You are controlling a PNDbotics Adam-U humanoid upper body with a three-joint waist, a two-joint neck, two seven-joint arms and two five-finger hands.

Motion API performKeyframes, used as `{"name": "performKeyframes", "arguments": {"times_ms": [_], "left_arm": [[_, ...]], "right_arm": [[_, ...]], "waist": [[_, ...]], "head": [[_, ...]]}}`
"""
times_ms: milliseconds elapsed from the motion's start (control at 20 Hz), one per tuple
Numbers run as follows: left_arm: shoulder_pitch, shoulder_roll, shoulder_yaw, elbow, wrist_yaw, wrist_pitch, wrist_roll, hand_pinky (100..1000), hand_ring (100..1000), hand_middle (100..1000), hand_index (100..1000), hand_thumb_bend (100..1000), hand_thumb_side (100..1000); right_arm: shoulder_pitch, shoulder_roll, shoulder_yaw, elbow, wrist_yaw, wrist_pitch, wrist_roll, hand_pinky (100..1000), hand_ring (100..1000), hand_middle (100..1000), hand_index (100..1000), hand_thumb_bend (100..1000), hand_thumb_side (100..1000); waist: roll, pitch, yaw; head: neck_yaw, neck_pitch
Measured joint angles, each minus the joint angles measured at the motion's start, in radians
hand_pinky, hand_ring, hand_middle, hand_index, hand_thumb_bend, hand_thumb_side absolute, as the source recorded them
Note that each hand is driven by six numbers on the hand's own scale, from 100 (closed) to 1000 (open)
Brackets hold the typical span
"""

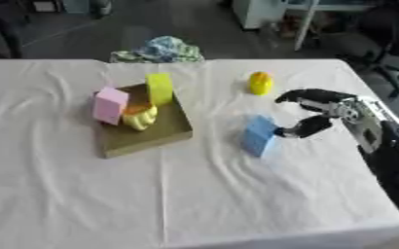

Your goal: Pick up objects on the table and place them in the box.

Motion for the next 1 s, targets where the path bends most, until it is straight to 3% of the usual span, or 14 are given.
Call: {"name": "performKeyframes", "arguments": {"times_ms": [1000], "left_arm": [[0.0, -0.009, -0.002, 0.012, -0.014, 0.005, -0.023, 691, 509, 620, 787, 269, 829]], "right_arm": [[-0.014, 0.048, 0.02, 0.006, -0.027, -0.021, 0.054, 850, 936, 929, 1000, 427, 636]], "waist": [[0.0, 0.0, 0.001]], "head": [[-0.003, 0.0]]}}
